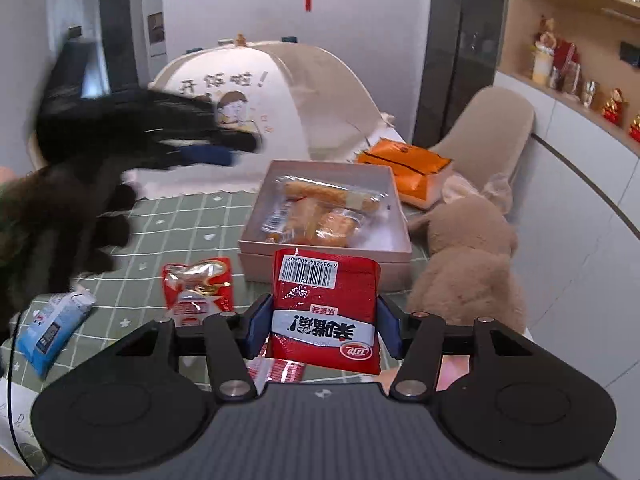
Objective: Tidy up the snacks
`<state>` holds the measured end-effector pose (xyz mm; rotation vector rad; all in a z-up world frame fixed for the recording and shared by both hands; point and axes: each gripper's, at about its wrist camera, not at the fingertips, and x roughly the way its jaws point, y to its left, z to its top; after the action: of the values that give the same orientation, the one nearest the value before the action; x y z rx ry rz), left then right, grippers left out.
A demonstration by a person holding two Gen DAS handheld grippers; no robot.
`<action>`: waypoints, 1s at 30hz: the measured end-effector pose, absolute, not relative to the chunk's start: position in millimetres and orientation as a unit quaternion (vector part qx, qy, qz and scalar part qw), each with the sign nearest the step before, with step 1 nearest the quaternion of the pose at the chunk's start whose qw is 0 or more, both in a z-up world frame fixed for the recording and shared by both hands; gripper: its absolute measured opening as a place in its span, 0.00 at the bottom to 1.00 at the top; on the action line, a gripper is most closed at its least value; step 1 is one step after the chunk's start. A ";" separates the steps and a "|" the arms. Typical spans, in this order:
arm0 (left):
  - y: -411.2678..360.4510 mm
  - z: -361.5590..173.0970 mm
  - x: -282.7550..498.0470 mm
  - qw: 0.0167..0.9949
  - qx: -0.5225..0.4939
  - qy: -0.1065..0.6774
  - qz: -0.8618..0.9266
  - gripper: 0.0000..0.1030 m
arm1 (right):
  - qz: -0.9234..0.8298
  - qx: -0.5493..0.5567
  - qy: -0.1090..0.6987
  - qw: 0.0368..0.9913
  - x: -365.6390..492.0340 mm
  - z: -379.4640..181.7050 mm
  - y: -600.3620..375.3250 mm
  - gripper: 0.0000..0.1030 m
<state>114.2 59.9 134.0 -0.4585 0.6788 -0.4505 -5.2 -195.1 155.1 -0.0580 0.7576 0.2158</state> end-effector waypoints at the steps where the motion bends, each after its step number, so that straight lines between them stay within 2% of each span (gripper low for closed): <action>1: 69.1 131.5 105.5 0.895 -0.219 0.330 -0.203 0.41 | 0.104 -0.032 0.365 0.924 3.0 157.4 -194.7 0.54; 4: 95.1 114.4 77.8 0.895 -0.206 0.367 -0.148 0.41 | 0.113 -0.050 0.325 0.938 41.8 177.0 -188.2 0.54; 5: 103.1 108.3 69.6 0.893 -0.204 0.379 -0.133 0.41 | 0.114 -0.049 0.316 0.941 61.7 184.5 -186.7 0.57; 6: 111.1 103.1 60.1 0.891 -0.203 0.389 -0.118 0.41 | 0.113 -0.044 0.312 0.942 86.3 190.7 -184.9 0.68; 7: 120.7 100.1 49.3 0.891 -0.201 0.394 -0.102 0.41 | 0.112 -0.042 0.315 0.942 107.1 193.9 -183.5 0.73; 11: 160.8 94.0 -5.6 0.900 -0.177 0.397 -0.033 0.41 | 0.110 -0.061 0.334 0.934 149.4 184.5 -168.1 0.73; 18: 204.8 76.0 -67.8 0.869 -0.210 0.449 0.008 0.41 | 0.195 -0.024 0.431 0.881 111.8 108.4 -139.7 0.73; 24: 166.0 61.0 -52.9 0.851 -0.204 0.481 -0.052 0.41 | 0.190 -0.068 0.465 0.862 59.8 61.7 -125.4 0.73; 29: 115.6 43.2 -25.0 0.852 -0.128 0.503 -0.069 0.41 | 0.164 -0.072 0.482 0.858 34.5 47.2 -136.4 0.74; 30: 110.0 42.2 -23.9 0.853 -0.121 0.502 -0.076 0.44 | 0.153 -0.066 0.488 0.857 30.2 43.7 -142.6 0.74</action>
<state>-23.9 110.0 42.2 -0.2556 1.0563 -0.1606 30.2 -142.6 43.7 -0.1382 1.0263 0.3219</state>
